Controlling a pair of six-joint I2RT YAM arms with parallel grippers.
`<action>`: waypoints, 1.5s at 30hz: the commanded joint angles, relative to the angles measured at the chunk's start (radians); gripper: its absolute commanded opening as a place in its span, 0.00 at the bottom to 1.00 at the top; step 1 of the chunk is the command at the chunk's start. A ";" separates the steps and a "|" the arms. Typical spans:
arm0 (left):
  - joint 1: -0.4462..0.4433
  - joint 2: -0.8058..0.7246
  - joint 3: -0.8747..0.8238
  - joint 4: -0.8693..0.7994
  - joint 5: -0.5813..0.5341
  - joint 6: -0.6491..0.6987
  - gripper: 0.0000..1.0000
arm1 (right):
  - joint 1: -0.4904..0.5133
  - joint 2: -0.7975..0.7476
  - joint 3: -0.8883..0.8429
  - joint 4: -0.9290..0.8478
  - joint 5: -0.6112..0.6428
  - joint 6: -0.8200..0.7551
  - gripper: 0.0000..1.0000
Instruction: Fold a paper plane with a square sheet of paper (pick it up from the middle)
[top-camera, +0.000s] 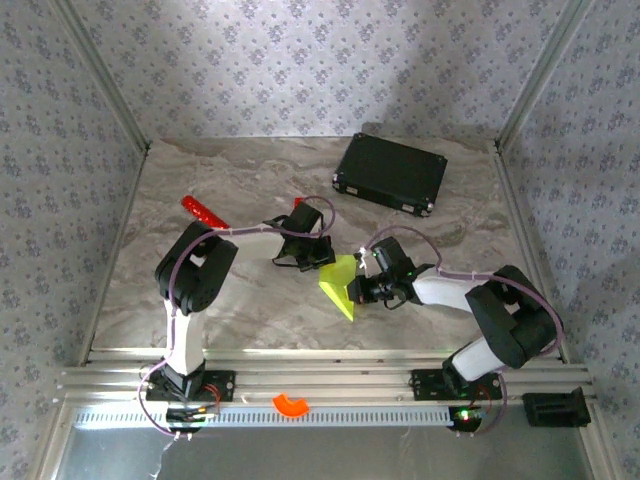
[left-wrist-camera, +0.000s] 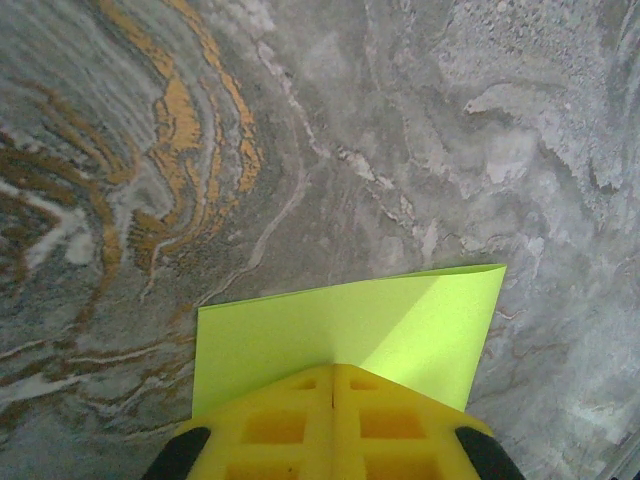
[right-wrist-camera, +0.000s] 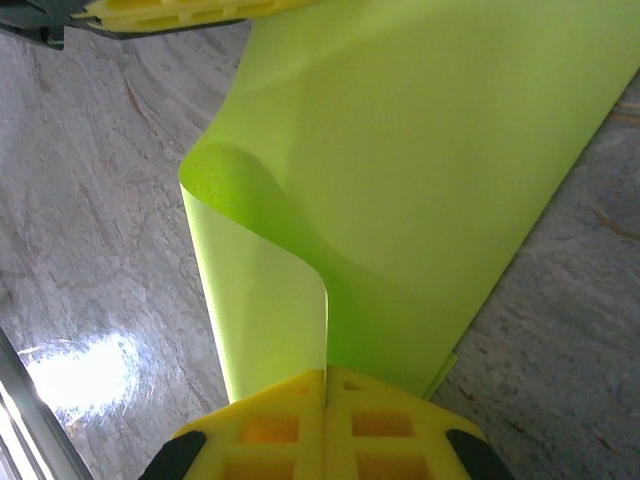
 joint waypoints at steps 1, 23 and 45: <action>-0.008 0.018 0.002 -0.071 -0.023 0.017 0.01 | 0.007 0.022 0.019 -0.037 0.016 -0.018 0.04; -0.023 -0.144 0.082 -0.098 -0.039 0.054 0.18 | 0.011 0.062 -0.022 0.014 0.051 0.030 0.04; -0.136 -0.247 -0.346 0.360 0.001 -0.332 0.00 | 0.009 0.065 -0.038 0.046 0.061 0.056 0.04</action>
